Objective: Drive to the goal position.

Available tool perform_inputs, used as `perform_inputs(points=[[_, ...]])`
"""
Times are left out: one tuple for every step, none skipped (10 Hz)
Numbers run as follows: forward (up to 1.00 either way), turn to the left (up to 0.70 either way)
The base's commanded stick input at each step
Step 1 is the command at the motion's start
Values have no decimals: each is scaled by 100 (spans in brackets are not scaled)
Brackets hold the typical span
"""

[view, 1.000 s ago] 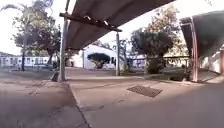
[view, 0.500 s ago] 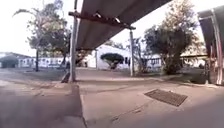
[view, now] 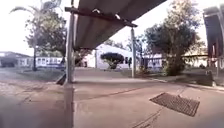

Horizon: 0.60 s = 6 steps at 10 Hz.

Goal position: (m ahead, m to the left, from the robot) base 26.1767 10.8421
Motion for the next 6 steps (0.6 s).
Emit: perform_inputs(points=[[70,0],[70,0],[70,5],[70,20],[70,35],[70,35]])
